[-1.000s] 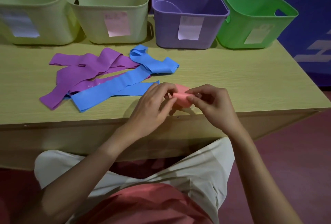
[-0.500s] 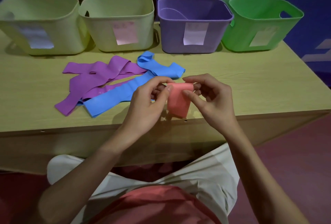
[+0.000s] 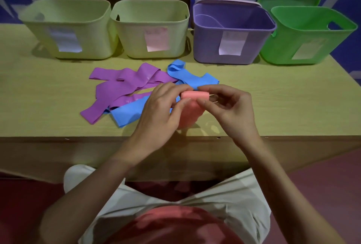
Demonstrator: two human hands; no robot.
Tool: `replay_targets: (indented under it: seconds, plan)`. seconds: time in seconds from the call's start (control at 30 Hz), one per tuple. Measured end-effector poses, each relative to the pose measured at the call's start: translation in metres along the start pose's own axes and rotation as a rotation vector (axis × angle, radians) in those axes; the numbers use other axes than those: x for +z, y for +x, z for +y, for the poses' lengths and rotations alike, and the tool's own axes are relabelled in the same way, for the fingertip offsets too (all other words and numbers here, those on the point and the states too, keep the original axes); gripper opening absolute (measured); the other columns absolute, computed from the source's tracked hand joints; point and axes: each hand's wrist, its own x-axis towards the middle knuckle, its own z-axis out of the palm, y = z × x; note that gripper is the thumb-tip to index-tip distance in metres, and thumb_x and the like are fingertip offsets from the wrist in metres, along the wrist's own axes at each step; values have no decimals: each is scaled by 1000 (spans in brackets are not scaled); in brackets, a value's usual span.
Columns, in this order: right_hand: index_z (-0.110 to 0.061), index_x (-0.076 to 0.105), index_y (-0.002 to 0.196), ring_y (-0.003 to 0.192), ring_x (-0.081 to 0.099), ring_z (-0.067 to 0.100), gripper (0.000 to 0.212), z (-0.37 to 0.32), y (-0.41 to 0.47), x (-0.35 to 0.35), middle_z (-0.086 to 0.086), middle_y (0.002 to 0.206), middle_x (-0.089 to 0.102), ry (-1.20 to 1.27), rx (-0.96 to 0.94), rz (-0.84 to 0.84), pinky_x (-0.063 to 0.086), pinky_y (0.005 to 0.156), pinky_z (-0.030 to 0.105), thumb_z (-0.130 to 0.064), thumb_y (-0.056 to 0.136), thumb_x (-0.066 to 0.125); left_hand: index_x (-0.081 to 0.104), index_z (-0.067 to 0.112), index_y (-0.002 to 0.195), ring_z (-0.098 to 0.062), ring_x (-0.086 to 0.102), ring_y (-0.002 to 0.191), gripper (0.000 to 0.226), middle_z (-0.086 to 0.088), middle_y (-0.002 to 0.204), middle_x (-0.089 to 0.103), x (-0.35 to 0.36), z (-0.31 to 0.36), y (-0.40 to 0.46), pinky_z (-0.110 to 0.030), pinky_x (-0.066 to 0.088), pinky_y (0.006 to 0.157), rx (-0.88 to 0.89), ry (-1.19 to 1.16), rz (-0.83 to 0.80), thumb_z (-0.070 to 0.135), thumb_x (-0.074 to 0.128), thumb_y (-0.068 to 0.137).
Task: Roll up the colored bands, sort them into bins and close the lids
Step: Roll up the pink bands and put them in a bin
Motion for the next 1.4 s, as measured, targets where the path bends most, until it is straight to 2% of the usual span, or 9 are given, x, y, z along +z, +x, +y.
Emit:
replay_targets:
  seconds: [0.13, 0.37, 0.53, 0.73, 0.87, 1.0, 1.2, 1.3, 1.4]
  plan:
    - [-7, 69, 108, 76, 59, 9, 26, 5, 1, 8, 4, 94, 64, -336, -291, -18, 45, 62, 17, -4, 82, 71, 66, 13, 115, 2, 50, 81, 27, 16, 92, 56, -2, -3, 1, -14, 37, 78, -132, -145, 33, 24, 53, 94]
    - [-7, 65, 114, 81, 58, 13, 31, 8, 3, 11, -1, 99, 64, -414, -419, -8, 43, 67, 21, -5, 83, 70, 68, 16, 111, -14, 65, 98, 26, 4, 103, 71, -11, -4, 4, -40, 51, 88, -229, -346, 2, 26, 52, 93]
    - [-11, 68, 106, 81, 57, 5, 24, 8, 1, 13, -6, 92, 66, -341, -349, -41, 40, 71, 15, -5, 84, 70, 67, 34, 97, -3, 65, 92, 19, 17, 92, 71, -16, -3, 6, -24, 50, 83, -235, -415, -43, 24, 52, 92]
    - [-19, 69, 101, 70, 54, 4, 21, 4, 2, 16, -2, 82, 67, -209, -210, -65, 41, 68, 13, -7, 84, 68, 65, 11, 104, -9, 51, 81, 31, 6, 89, 57, -11, -8, -1, -24, 41, 73, -102, -74, 8, 33, 44, 99]
    - [-20, 70, 100, 70, 54, 8, 18, 1, 0, 22, -1, 80, 67, -172, -163, -77, 44, 66, 16, -11, 85, 66, 61, 8, 112, -12, 52, 94, 37, 3, 101, 57, -7, -8, 0, -22, 39, 81, -28, -12, 47, 32, 35, 100]
    - [-23, 69, 104, 72, 55, 15, 21, -1, -3, 27, 9, 84, 67, -160, -139, -100, 45, 67, 24, -14, 86, 62, 60, 3, 106, -16, 52, 92, 37, -5, 98, 59, -1, -11, 1, -21, 36, 80, -11, 13, 108, 26, 32, 101]
    - [-10, 69, 114, 76, 55, 6, 25, 4, -6, 33, 13, 88, 68, -193, -118, -85, 39, 67, 11, -14, 92, 59, 56, 2, 87, -18, 49, 75, 45, -8, 79, 56, 9, -18, -1, -28, 36, 67, -40, 39, 252, 32, 27, 104]
    - [-7, 65, 121, 81, 58, 12, 29, 7, -7, 37, 13, 93, 68, -212, -98, -92, 41, 69, 12, -16, 94, 57, 47, 5, 75, -15, 38, 64, 48, -2, 67, 43, 13, -21, -1, -26, 26, 62, -48, 111, 307, 35, 22, 104]
    - [-10, 64, 123, 78, 55, 6, 30, 8, -7, 39, 9, 91, 65, -263, -130, -98, 41, 70, 10, -19, 94, 58, 46, 10, 74, -8, 29, 61, 35, 5, 67, 37, 11, -25, 0, -21, 21, 61, -39, 106, 331, 22, 28, 102]
